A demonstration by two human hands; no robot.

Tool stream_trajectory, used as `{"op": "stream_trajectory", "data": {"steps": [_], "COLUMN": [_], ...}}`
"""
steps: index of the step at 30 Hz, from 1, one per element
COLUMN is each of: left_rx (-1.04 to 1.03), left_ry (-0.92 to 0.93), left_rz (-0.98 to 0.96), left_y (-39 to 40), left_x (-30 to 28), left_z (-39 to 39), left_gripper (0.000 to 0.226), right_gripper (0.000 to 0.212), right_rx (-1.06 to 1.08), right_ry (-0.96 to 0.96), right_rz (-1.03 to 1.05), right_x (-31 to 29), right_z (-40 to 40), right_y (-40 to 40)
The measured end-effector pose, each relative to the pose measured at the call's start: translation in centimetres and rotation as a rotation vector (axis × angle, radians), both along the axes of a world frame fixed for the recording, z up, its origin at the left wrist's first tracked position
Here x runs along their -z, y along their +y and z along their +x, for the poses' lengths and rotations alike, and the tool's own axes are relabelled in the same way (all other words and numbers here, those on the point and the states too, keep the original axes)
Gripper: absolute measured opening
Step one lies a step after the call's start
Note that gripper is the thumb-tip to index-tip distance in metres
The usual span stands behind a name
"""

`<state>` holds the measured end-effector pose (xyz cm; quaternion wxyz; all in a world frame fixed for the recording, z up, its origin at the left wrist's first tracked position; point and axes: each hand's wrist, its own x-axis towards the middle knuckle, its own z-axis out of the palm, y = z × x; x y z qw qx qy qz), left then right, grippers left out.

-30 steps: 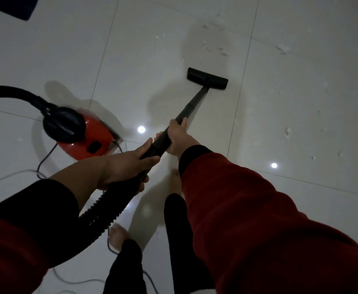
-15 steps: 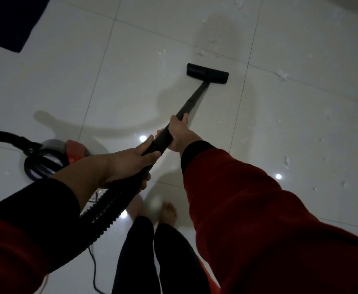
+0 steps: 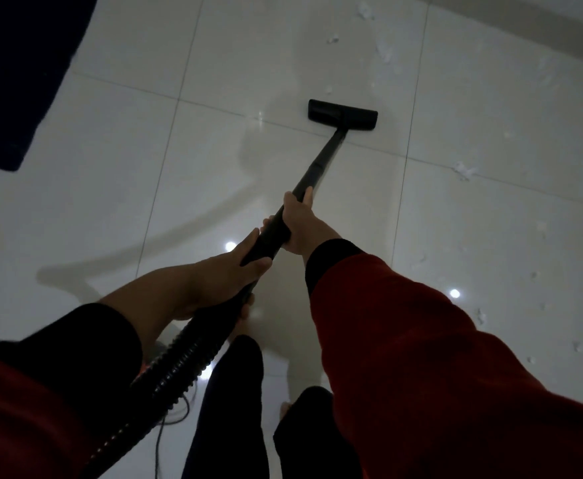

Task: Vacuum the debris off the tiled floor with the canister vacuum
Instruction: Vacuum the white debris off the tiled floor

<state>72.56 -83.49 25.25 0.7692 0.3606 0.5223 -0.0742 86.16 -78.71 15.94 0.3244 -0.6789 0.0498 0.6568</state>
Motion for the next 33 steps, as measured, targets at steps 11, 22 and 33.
{"op": "stream_trajectory", "data": {"steps": [11, 22, 33], "left_rx": [-0.052, -0.145, -0.205], "left_ry": [-0.028, 0.011, 0.013], "left_rz": [-0.031, -0.064, -0.045], "left_y": [11.3, 23.6, 34.2], "left_x": [2.0, 3.1, 3.9], "left_z": [1.2, 6.1, 10.8], "left_gripper": [0.061, 0.058, 0.058], "right_gripper": [0.061, 0.062, 0.059], "right_rx": [-0.025, -0.077, -0.168], "right_ry": [-0.026, -0.062, -0.095], "right_rz": [0.004, 0.003, 0.009], "right_x": [2.3, 3.1, 2.9], "right_z": [1.6, 6.4, 10.8], "right_y": [11.9, 25.0, 36.2]}}
